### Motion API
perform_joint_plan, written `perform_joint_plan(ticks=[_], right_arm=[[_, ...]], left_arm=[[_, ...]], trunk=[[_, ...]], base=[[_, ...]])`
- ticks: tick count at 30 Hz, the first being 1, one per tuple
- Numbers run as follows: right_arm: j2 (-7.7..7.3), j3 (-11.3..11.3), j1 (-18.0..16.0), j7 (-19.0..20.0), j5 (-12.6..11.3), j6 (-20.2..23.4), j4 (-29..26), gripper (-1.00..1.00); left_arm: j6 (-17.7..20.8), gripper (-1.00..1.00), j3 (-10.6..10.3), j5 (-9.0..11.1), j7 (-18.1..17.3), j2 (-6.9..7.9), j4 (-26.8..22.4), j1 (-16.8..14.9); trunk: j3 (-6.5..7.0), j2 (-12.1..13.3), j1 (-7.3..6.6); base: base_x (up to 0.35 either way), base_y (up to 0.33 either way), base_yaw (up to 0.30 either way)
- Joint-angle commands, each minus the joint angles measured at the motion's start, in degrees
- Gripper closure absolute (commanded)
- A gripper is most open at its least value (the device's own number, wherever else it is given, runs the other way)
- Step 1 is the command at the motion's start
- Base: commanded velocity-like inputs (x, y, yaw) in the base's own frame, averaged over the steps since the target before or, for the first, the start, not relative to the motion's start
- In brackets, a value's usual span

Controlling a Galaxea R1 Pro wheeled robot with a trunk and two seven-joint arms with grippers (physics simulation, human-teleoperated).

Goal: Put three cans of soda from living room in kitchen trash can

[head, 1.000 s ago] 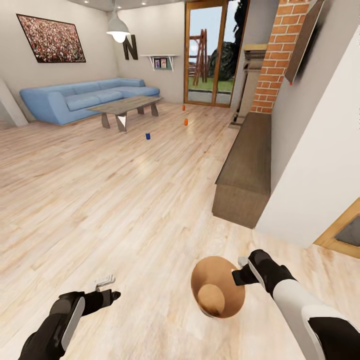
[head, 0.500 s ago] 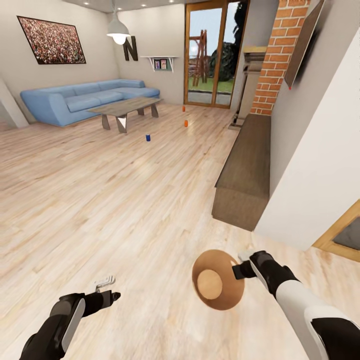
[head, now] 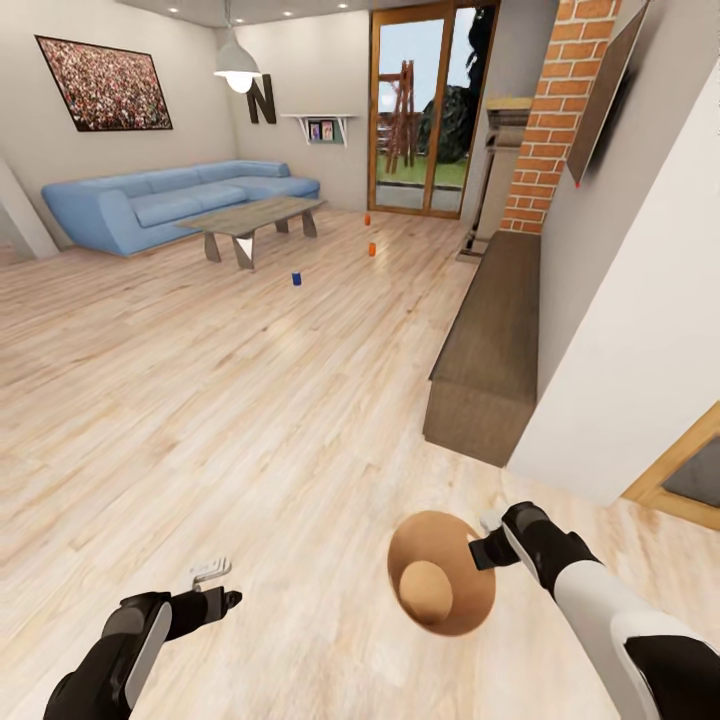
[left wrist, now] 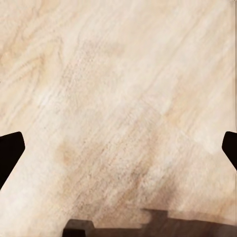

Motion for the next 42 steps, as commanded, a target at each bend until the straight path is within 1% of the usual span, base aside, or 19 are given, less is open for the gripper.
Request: perform_joint_plan(ticks=[1,7,15,19,21,22,23,24,26,27,29,33,38,39,42], right_arm=[[0.29,-0.1,0.0,0.3,-1.1,0.9,-0.3,1.00],[0.56,-0.1,0.0,0.2,-1.2,1.6,-0.4,1.00],[0.26,-0.1,0.0,0.4,-1.2,1.9,0.2,1.00],[-0.38,-0.2,0.0,1.7,-1.1,1.9,1.3,1.00],[-1.32,-0.2,0.0,2.2,-1.1,1.5,3.5,1.00],[-1.84,-0.2,0.1,2.4,-1.1,0.9,4.9,1.00],[-2.02,-0.2,0.1,2.4,-1.1,0.4,5.4,1.00],[-2.24,-0.2,0.1,2.5,-1.1,-1.1,6.4,1.00],[-2.29,-0.2,0.1,2.4,-1.1,-2.8,7.5,1.00],[-2.32,-0.2,0.2,2.3,-1.0,-4.2,8.9,1.00],[-2.49,-0.2,0.3,2.3,-0.9,-5.4,10.6,1.00],[-2.82,-0.3,0.4,2.3,-0.9,-6.3,12.0,1.00],[-2.89,-0.3,0.6,2.5,-0.9,-6.7,12.6,1.00],[-2.69,-0.3,0.6,2.6,-1.1,-6.8,12.6,1.00],[-2.35,-0.3,0.6,2.5,-1.1,-6.8,12.6,1.00]], left_arm=[[0.0,-1.00,0.0,0.0,0.0,-0.01,-0.1,0.0],[0.0,-1.00,0.0,0.0,-0.1,-0.01,-0.2,0.0],[0.0,-1.00,0.0,0.0,-0.1,-0.01,-0.2,0.0],[0.0,-1.00,0.0,0.0,-0.1,-0.01,-0.2,0.0],[0.0,-1.00,0.0,0.0,0.0,-0.04,-0.2,0.0],[0.0,-1.00,0.0,0.0,0.0,-0.06,-0.2,0.0],[0.0,-1.00,0.0,0.0,0.0,-0.07,-0.2,0.0],[0.0,-1.00,0.0,0.0,0.0,-0.06,-0.2,0.0],[0.0,-1.00,0.0,0.0,0.0,-0.06,-0.2,0.0],[0.0,-1.00,0.0,0.0,0.0,-0.07,-0.2,0.0],[0.0,-1.00,0.0,0.0,0.0,-0.09,-0.3,0.0],[0.0,-1.00,0.0,0.0,-0.1,-0.11,-0.4,0.1],[-0.1,-1.00,-0.1,0.0,0.0,-0.24,-0.9,0.1],[-0.3,-1.00,-0.1,-0.1,0.0,-0.27,-1.6,0.1],[-1.2,-1.00,-0.1,0.0,0.0,-0.27,-1.7,0.1]], trunk=[[0.19,0.4,-0.23],[1.27,2.8,-1.55],[2.70,6.0,-3.30],[3.42,7.6,-4.18],[3.78,8.4,-4.62],[3.96,8.8,-4.84],[4.14,9.2,-5.06],[4.32,9.6,-5.28],[4.68,10.4,-5.72],[4.86,10.8,-5.94],[5.22,11.6,-6.38],[5.93,13.2,-7.26],[5.93,13.2,-7.26],[5.93,13.2,-7.26],[5.93,13.2,-7.26]], base=[[0.000,0.000,0.000],[0.000,0.000,0.000],[0.000,0.000,0.000],[0.000,0.000,0.000],[0.000,0.000,0.000],[0.000,0.000,0.000],[0.000,0.000,0.000],[0.000,0.000,0.000],[0.000,0.000,0.000],[0.000,0.000,0.000],[0.000,0.000,0.000],[0.000,0.000,0.000],[0.000,0.000,0.000],[0.209,0.000,0.000],[0.271,0.000,0.000]])
